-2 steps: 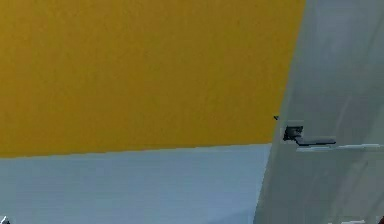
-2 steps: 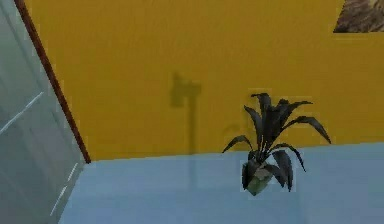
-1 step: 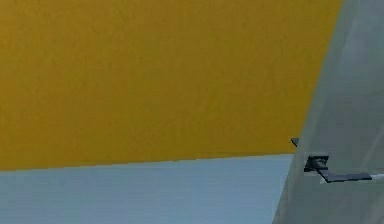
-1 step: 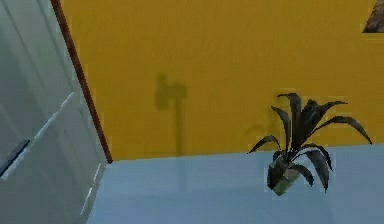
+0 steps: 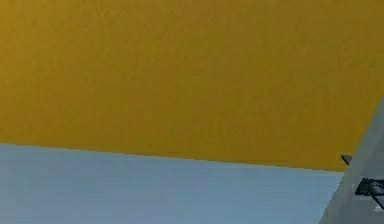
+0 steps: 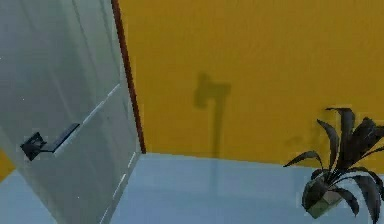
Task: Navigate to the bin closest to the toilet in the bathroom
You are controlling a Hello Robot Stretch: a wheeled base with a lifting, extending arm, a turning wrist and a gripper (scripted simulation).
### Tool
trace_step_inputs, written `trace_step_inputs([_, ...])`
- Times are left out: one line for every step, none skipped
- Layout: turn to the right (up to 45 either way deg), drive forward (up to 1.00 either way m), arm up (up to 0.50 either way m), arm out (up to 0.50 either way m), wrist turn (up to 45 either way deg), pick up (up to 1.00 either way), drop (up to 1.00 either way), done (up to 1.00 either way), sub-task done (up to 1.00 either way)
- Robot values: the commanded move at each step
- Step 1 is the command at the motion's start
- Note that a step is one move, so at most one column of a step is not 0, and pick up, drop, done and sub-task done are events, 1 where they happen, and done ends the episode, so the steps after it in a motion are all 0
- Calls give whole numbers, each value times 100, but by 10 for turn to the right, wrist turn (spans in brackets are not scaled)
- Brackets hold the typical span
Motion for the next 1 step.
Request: trace_step_inputs([0, 40, 0, 0, 0, 0, 0, 0, 0])
